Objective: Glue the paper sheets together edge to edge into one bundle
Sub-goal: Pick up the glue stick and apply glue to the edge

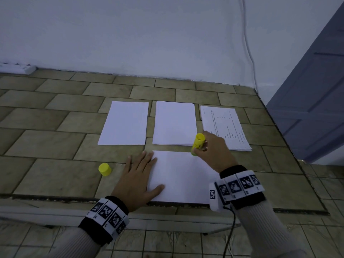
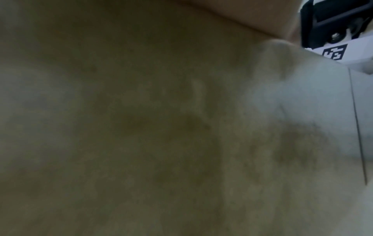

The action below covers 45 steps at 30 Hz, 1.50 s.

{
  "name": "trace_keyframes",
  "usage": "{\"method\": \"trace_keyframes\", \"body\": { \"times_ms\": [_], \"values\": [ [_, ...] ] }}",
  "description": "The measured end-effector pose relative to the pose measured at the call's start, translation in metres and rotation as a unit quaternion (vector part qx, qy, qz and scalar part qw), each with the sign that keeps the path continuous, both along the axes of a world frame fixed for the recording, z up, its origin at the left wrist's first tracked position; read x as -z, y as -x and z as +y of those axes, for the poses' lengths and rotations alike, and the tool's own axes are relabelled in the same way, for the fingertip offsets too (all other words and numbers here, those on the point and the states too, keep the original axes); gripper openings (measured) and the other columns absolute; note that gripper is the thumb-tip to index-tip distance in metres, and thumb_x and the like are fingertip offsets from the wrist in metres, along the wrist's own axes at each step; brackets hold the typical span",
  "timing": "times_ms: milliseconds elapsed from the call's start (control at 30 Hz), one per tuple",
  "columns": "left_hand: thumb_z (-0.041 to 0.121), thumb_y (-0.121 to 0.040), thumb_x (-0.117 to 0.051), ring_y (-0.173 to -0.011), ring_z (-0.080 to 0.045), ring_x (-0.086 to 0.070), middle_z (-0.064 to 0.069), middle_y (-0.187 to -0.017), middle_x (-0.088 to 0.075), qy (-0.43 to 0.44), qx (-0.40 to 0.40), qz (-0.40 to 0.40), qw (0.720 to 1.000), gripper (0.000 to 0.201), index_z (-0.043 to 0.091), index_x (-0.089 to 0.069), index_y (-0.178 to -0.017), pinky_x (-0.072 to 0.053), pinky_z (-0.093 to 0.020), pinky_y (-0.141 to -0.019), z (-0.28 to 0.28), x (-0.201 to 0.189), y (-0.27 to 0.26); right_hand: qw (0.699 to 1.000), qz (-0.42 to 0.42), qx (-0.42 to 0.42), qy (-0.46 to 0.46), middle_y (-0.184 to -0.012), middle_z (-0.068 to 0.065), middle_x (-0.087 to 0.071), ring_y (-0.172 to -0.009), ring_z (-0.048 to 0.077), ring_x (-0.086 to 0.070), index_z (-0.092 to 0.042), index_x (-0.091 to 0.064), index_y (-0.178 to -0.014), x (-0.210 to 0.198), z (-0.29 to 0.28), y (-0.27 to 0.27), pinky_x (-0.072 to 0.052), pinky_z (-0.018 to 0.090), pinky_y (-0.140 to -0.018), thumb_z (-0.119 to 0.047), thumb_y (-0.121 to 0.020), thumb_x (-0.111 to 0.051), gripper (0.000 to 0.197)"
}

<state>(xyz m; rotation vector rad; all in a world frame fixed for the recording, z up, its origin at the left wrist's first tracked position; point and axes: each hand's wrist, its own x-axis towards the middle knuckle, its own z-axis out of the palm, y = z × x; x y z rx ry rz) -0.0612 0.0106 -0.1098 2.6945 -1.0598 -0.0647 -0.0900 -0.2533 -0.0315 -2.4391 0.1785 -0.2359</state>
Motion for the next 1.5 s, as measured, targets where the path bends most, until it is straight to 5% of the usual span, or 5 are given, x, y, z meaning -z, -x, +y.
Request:
{"method": "trace_keyframes", "body": {
  "times_ms": [300,467,667,900,1500],
  "values": [
    [0.083,-0.083,-0.009,-0.150,-0.015,-0.001,0.001,-0.162,-0.011,0.001,0.000,-0.009,1.000,0.100,0.013,-0.023,-0.153,0.004,-0.048,-0.119,0.000,0.002,0.000,0.997,0.007,0.079,0.022,-0.084,0.003,-0.064,-0.077,0.015,-0.059,-0.004,-0.061,-0.089,-0.005,-0.047,0.030,-0.042,0.006,-0.064,-0.009,-0.080,-0.073,0.017],
    [0.080,-0.086,-0.013,-0.150,-0.016,-0.002,0.000,-0.162,-0.013,0.004,0.000,-0.012,1.000,0.096,0.012,-0.025,-0.153,0.001,-0.049,-0.119,0.000,0.004,0.000,0.997,-0.044,0.061,-0.023,-0.082,0.004,-0.066,-0.077,0.018,-0.064,-0.011,-0.059,-0.084,-0.009,-0.025,0.029,-0.057,0.035,-0.073,-0.011,-0.079,-0.072,0.014],
    [0.079,-0.088,-0.013,-0.150,-0.018,0.000,0.000,-0.162,-0.008,0.007,0.000,-0.012,1.000,0.094,0.013,-0.022,-0.154,0.001,-0.050,-0.119,0.000,0.003,0.000,0.986,-0.028,-0.101,-0.130,-0.084,0.006,-0.062,-0.077,0.016,-0.062,-0.009,-0.057,-0.083,-0.012,0.050,0.023,-0.056,0.036,-0.073,-0.009,-0.079,-0.071,0.015],
    [0.080,-0.087,-0.011,-0.150,-0.017,0.009,-0.001,-0.163,-0.007,0.012,-0.002,-0.010,1.000,0.092,0.018,-0.014,-0.156,0.008,-0.048,-0.120,-0.001,0.001,0.000,0.984,-0.028,-0.170,-0.050,-0.093,0.004,-0.057,-0.087,0.019,-0.055,-0.010,-0.055,-0.098,0.001,0.091,0.006,-0.052,0.042,-0.078,-0.016,-0.083,-0.068,0.021],
    [0.077,-0.089,-0.013,-0.150,-0.021,0.000,-0.005,-0.163,-0.007,-0.019,-0.012,-0.027,0.999,0.092,0.012,-0.019,-0.155,0.003,-0.047,-0.118,0.000,0.007,0.000,0.998,-0.037,-0.038,-0.045,-0.087,0.006,-0.063,-0.076,0.015,-0.063,-0.009,-0.059,-0.087,0.006,0.004,0.044,-0.057,0.031,-0.069,-0.012,-0.081,-0.070,0.013]
  ]
}}
